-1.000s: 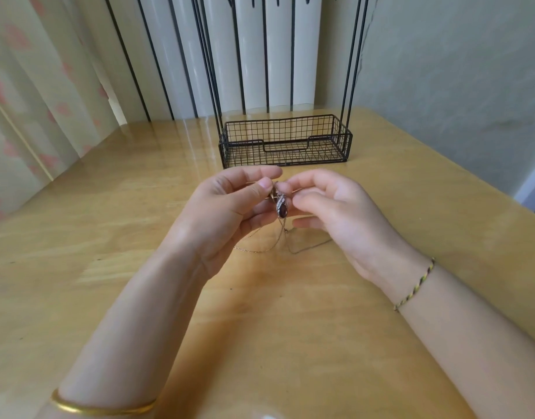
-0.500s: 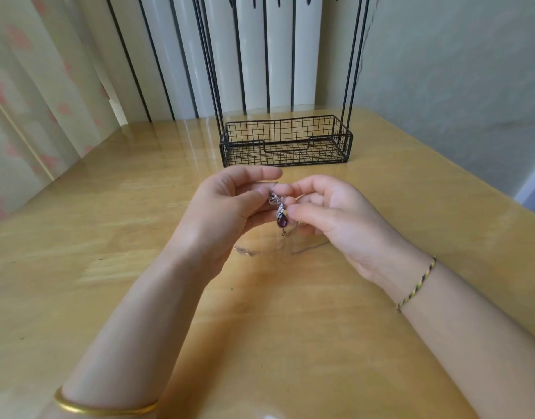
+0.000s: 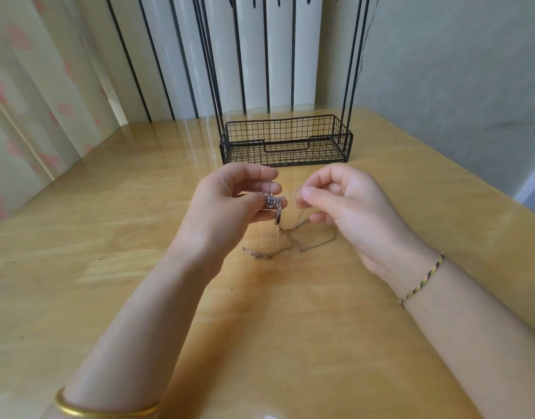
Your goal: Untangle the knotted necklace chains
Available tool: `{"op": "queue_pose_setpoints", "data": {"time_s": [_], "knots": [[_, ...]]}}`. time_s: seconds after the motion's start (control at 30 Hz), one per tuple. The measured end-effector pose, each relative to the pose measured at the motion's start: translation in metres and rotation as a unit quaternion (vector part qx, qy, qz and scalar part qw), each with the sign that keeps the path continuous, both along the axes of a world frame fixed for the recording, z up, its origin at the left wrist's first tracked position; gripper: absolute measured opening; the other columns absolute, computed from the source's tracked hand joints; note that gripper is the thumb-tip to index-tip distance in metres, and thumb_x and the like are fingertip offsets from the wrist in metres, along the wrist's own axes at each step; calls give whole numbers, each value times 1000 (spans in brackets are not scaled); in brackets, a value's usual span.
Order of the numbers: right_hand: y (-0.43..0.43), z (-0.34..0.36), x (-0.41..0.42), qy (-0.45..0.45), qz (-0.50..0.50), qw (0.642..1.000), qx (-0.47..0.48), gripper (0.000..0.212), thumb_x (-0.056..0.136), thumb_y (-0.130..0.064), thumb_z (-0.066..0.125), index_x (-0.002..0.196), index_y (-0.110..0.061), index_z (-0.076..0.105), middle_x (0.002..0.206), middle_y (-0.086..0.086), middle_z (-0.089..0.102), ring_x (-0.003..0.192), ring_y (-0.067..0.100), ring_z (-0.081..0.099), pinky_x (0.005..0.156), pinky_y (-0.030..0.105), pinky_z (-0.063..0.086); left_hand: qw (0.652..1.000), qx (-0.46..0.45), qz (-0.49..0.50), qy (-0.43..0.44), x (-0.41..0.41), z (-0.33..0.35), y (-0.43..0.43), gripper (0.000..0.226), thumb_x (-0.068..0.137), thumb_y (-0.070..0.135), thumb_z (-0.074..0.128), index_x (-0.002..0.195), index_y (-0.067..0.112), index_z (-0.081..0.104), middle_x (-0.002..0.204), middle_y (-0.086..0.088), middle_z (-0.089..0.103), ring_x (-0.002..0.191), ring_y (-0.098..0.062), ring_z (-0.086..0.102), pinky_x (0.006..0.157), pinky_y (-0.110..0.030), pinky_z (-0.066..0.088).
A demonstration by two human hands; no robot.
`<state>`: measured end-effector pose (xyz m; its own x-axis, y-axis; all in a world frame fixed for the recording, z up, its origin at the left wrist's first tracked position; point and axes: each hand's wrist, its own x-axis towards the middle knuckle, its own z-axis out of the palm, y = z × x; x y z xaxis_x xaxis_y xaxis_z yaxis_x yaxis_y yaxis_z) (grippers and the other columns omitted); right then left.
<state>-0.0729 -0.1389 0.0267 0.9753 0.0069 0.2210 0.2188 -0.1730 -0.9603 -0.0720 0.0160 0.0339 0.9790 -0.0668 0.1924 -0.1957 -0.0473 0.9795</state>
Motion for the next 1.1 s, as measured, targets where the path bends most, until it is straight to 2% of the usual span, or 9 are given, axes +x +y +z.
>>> {"op": "queue_pose_setpoints", "data": {"time_s": [0.13,0.27,0.43,0.57,0.63,0.73,0.83,0.97,1.1], "knots": [[1,2,-1,-5,7,998,55,15,91,-3,54,81,-15,54,80,1,70,83,11,68,80,33,52,1000,28,9,-9,1,-1,0,33,89,-14,48,96,13,65,89,-8,69,79,-16,68,71,-24,57],[1,3,-1,-1,22,992,120,15,92,-1,51,82,-12,53,75,3,68,81,21,69,82,35,54,999,49,7,-16,1,-3,0,33,90,-13,47,98,14,65,86,-4,70,76,-12,67,71,-24,56],[3,4,0,19,22,980,198,17,92,5,47,80,-8,49,71,7,60,58,16,61,62,32,55,998,60,2,-27,1,-2,0,36,89,-14,45,97,15,65,76,3,70,74,-8,65,66,-21,53],[1,3,0,22,-2,988,154,20,86,6,49,74,-10,51,69,7,59,46,10,37,43,21,31,997,70,7,-28,1,-2,-1,41,87,-17,40,98,14,65,74,2,66,69,-8,63,63,-19,49],[-1,3,0,24,-10,996,88,19,83,4,55,74,-13,53,67,5,55,43,3,35,41,15,28,999,51,4,-17,0,-1,-2,45,86,-18,34,97,12,65,73,0,61,67,-11,61,64,-21,50],[-1,5,-4,32,10,999,19,17,80,2,60,81,-16,59,67,-4,54,42,-2,45,42,7,32,1000,5,-5,7,-1,0,-3,45,87,-18,30,95,9,65,71,-1,55,65,-14,57,68,-24,53],[2,4,-6,47,46,998,-18,12,81,-9,66,91,-16,65,79,-4,62,55,-9,51,47,2,35,999,-17,-21,23,-3,1,-4,42,89,-16,31,96,7,65,73,-2,53,66,-12,56,71,-25,55],[8,-2,-6,15,62,997,-44,13,78,-16,74,88,-17,66,85,0,64,72,4,60,66,14,47,998,-32,-27,44,-4,3,-6,37,90,-12,35,96,8,65,73,-1,54,68,-10,60,68,-21,54],[6,-3,-5,2,38,998,-48,11,80,-11,72,79,-17,63,75,-2,64,62,2,59,62,13,46,997,-35,-30,55,-4,3,-6,33,90,-9,39,96,9,66,72,0,56,72,-13,58,73,-26,53]]}}
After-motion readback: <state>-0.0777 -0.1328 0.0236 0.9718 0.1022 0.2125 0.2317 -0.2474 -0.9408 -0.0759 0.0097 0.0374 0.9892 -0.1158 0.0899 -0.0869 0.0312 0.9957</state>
